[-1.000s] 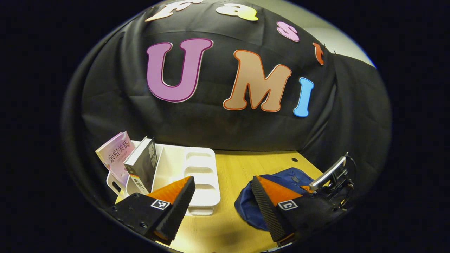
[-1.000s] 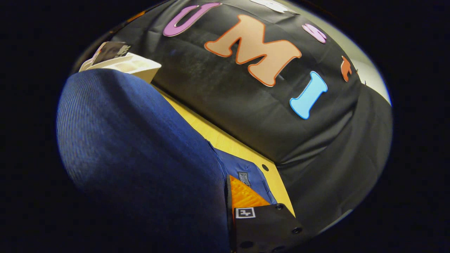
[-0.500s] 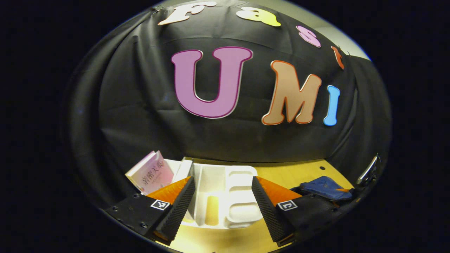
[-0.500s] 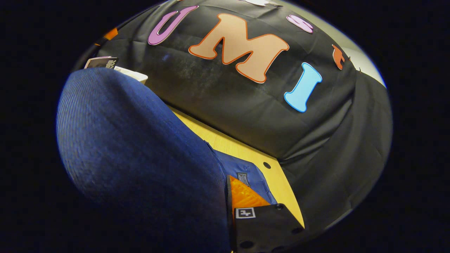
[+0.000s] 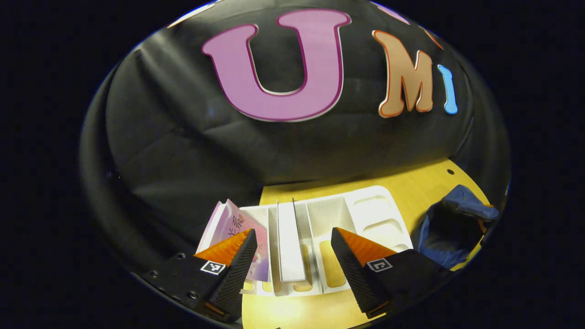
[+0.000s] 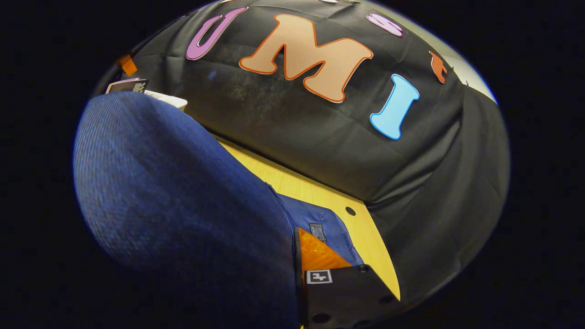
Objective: Open the schoolbag, grab two books from the bookshelf and put them into the schoolbag.
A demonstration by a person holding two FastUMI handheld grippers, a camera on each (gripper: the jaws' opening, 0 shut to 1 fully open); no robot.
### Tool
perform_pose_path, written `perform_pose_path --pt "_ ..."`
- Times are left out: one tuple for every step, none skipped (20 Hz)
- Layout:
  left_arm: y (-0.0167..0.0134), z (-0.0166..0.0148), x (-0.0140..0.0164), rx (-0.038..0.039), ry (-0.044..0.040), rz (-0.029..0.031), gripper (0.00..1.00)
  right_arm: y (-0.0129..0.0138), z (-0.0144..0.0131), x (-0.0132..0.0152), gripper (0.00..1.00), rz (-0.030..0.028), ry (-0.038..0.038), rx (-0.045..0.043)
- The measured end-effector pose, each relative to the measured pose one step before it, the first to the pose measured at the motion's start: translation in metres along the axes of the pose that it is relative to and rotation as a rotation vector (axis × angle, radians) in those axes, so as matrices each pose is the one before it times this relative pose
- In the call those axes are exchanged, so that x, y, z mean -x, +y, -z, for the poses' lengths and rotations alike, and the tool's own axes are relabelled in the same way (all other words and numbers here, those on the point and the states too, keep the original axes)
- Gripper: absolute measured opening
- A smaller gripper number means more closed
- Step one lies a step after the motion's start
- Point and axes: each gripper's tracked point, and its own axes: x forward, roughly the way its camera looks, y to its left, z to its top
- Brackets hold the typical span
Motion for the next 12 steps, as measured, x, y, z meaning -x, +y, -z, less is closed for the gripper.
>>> perform_pose_path --pt "0.00122 0.00104 -0.00727 0.00043 0.03103 0.01271 0.95 0.00005 0.00127 -0.00035 0.08 0.00025 0.00492 -0.00481" --pt "-0.00023 0.00168 -0.00790 0.00616 0.02713 0.01396 1.00 -0.00068 -0.00113 -0.00071 0.08 0.00049 0.00098 -0.00501" --pt "-0.00126 0.00309 -0.00593 0.00584 0.03425 0.01459 0.94 -0.00033 0.00026 -0.00015 0.08 0.00064 0.00396 -0.00471" --pt "0.00106 0.00409 -0.00777 0.00482 0.03616 0.01118 0.94 0.00065 -0.00057 -0.00114 0.08 -0.00155 0.00284 -0.00432" --pt "-0.00058 0.00177 -0.00354 0.00689 0.03098 0.00650 0.93 -0.00050 -0.00047 -0.00070 0.08 -0.00149 0.00228 -0.00210" --pt "-0.00302 0.00182 -0.00339 0.00881 0.03116 0.01011 0.92 -0.00097 -0.00008 -0.00043 0.07 -0.00001 0.00359 -0.00290" --pt "-0.00219 0.00198 -0.00389 0.00621 0.03115 0.00913 0.86 -0.00134 -0.00035 -0.00073 0.08 0.00007 0.00194 -0.00303" --pt "-0.00112 0.00383 -0.00483 0.00205 0.03617 0.00577 0.88 -0.00081 -0.00035 -0.00105 0.08 0.00084 0.00265 -0.00266" --pt "0.00066 0.00478 -0.00460 0.00329 0.03503 -0.00155 0.87 -0.00043 -0.00035 0.00061 0.08 0.00048 0.00006 -0.00154" --pt "0.00074 0.00586 -0.00579 0.00112 0.04322 0.00008 0.80 -0.00068 -0.00104 0.00048 0.08 -0.00001 0.00011 0.00019" --pt "0.00270 0.00743 -0.00568 0.00006 0.04411 -0.00445 0.77 0.00008 0.00114 -0.00094 0.08 -0.00124 0.00126 0.00093" --pt "0.00064 0.00470 -0.00431 -0.00068 0.04399 -0.00225 0.71 -0.00035 -0.00050 -0.00082 0.08 -0.00205 0.00120 0.00309"
